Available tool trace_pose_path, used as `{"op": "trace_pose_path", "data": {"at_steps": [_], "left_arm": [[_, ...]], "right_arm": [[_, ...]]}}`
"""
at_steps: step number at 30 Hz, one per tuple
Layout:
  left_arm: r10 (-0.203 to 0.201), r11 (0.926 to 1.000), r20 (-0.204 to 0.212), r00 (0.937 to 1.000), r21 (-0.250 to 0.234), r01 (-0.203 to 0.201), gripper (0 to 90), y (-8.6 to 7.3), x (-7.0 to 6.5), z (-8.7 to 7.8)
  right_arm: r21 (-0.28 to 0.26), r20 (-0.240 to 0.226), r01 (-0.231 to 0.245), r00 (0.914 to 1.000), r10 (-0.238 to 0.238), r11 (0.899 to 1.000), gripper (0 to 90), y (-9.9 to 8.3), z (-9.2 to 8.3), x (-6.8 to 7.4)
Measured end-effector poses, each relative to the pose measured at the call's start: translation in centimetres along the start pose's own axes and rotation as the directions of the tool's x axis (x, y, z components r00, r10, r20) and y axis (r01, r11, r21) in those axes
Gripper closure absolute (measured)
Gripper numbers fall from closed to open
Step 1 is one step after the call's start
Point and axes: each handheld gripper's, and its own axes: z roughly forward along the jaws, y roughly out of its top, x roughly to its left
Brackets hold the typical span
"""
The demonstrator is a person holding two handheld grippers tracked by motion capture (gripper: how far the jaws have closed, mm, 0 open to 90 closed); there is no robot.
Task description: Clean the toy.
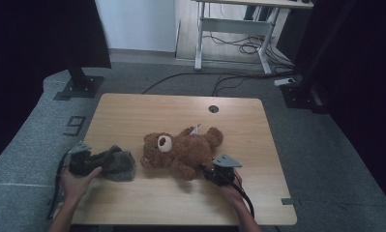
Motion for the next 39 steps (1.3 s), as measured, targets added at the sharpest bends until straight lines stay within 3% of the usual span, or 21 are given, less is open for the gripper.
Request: {"op": "trace_pose_path", "data": {"at_steps": [4,7,9,13,16,20,26,30,31,33,37,39], "left_arm": [[0.09,0.9956,-0.026,0.9956,-0.021,-0.091,21.1,1.1,-1.3,-0.8],[0.093,0.9891,-0.003,0.9957,-0.115,-0.092,15.5,2.0,-1.5,-2.7],[0.099,0.9824,-0.012,0.995,-0.158,-0.1,14.3,2.6,-1.6,-3.8],[0.108,0.9757,0.003,0.9942,-0.192,-0.105,13.8,3.6,-2.5,-4.4],[0.158,0.9752,0.04,0.9866,-0.162,-0.15,14.4,4.1,-4.4,-2.9],[0.222,0.9733,0.101,0.9699,-0.084,-0.214,14.6,4.1,-7.4,1.1],[0.261,0.9623,0.136,0.9558,0.043,-0.268,15.1,3.0,-10.5,6.4],[0.261,0.9596,0.119,0.9579,0.076,-0.271,16.7,2.4,-11.2,8.2],[0.255,0.9619,0.115,0.9601,0.071,-0.264,17.1,2.4,-11.2,8.3],[0.245,0.9649,0.101,0.9642,0.071,-0.253,19.1,2.5,-11.1,8.6],[0.256,0.9614,0.067,0.9645,0.088,-0.261,20.0,2.7,-11.1,9.6],[0.249,0.9632,0.057,0.9667,0.089,-0.254,19.8,3.3,-11.0,10.1]], "right_arm": [[0.003,0.003,0.003,1.0,-0.003,1.0,54.6,0.0,-0.1,0.0],[-0.002,0.003,-0.001,1.0,0.001,1.0,53.9,0.0,0.0,0.0],[-0.002,0.002,-0.001,1.0,0.001,1.0,53.6,0.0,0.0,-0.1],[0.0,0.003,-0.003,1.0,0.003,1.0,52.5,0.0,0.0,0.0],[-0.001,0.0,-0.009,1.0,0.009,1.0,50.8,-0.1,0.0,-0.1],[-0.002,-0.008,-0.015,0.9999,0.015,1.0,48.7,-0.1,0.1,-0.4],[0.005,-0.003,-0.02,0.9998,0.02,1.0,42.0,-0.1,0.0,-0.4],[0.01,-0.005,-0.022,0.9998,0.022,1.0,40.9,-0.1,-0.1,-0.4],[0.011,-0.005,-0.021,0.9998,0.021,1.0,40.9,-0.1,-0.1,-0.4],[0.009,0.0,-0.021,0.9998,0.021,1.0,40.6,0.0,0.0,-0.5],[0.013,0.011,-0.028,0.9995,0.028,1.0,39.1,0.4,0.5,-0.8],[0.012,0.023,-0.036,0.9991,0.036,0.999,38.9,0.9,0.9,-1.0]]}}
